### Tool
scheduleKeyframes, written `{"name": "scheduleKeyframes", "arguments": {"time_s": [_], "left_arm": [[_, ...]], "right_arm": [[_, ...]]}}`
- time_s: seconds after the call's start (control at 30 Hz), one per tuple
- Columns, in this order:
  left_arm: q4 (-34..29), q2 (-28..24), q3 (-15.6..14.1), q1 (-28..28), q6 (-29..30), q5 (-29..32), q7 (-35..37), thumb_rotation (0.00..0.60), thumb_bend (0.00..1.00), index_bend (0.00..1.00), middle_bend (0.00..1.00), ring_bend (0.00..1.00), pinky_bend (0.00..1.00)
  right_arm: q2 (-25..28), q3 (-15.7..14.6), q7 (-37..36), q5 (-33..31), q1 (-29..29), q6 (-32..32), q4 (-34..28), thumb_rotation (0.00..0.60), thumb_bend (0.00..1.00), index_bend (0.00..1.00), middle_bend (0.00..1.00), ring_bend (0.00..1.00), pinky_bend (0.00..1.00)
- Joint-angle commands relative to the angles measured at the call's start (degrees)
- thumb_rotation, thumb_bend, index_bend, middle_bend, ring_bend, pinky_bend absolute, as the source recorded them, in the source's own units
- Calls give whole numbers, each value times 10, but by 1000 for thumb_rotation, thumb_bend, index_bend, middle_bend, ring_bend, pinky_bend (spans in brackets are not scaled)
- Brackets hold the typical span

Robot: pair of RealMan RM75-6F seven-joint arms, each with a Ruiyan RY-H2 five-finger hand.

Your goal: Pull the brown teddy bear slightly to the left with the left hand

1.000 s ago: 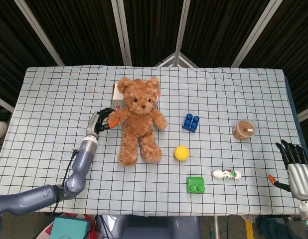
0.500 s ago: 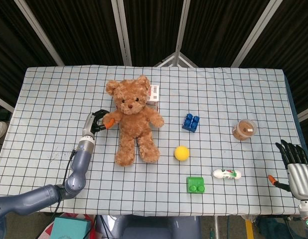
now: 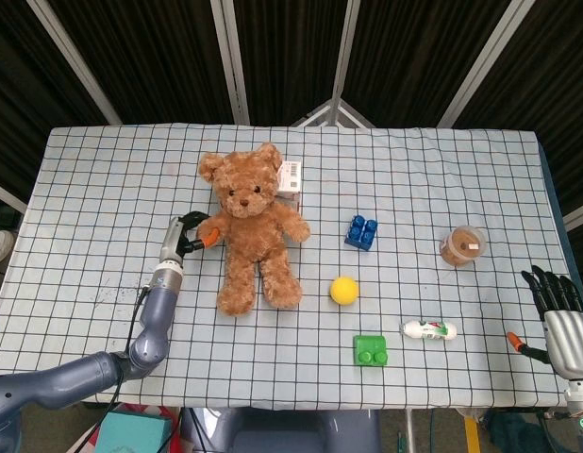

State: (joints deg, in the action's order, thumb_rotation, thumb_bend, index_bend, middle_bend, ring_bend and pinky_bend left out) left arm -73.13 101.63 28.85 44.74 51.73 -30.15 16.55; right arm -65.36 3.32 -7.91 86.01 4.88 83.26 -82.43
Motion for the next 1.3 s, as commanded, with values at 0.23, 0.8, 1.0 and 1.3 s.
{"name": "scheduleKeyframes", "arguments": {"time_s": [0.23, 0.8, 1.0, 1.3], "left_arm": [[-53, -7, 17, -2, 42, -39, -17, 600, 521, 512, 514, 60, 97], [24, 27, 11, -2, 25, -35, -42, 600, 517, 511, 510, 60, 97], [4, 27, 26, 0, 45, -51, -44, 600, 518, 508, 501, 60, 97], [34, 45, 50, 16, 77, -44, -69, 600, 521, 508, 501, 60, 97]], "right_arm": [[-1, 0, 0, 0, 2, -5, 1, 600, 208, 0, 17, 29, 0], [-3, -1, 2, 0, 3, -4, 2, 600, 208, 0, 17, 29, 0], [-3, -1, 3, 0, 3, -6, 1, 600, 208, 0, 17, 29, 0], [-2, 0, -1, -3, 2, -5, 3, 600, 209, 0, 17, 29, 0]]}}
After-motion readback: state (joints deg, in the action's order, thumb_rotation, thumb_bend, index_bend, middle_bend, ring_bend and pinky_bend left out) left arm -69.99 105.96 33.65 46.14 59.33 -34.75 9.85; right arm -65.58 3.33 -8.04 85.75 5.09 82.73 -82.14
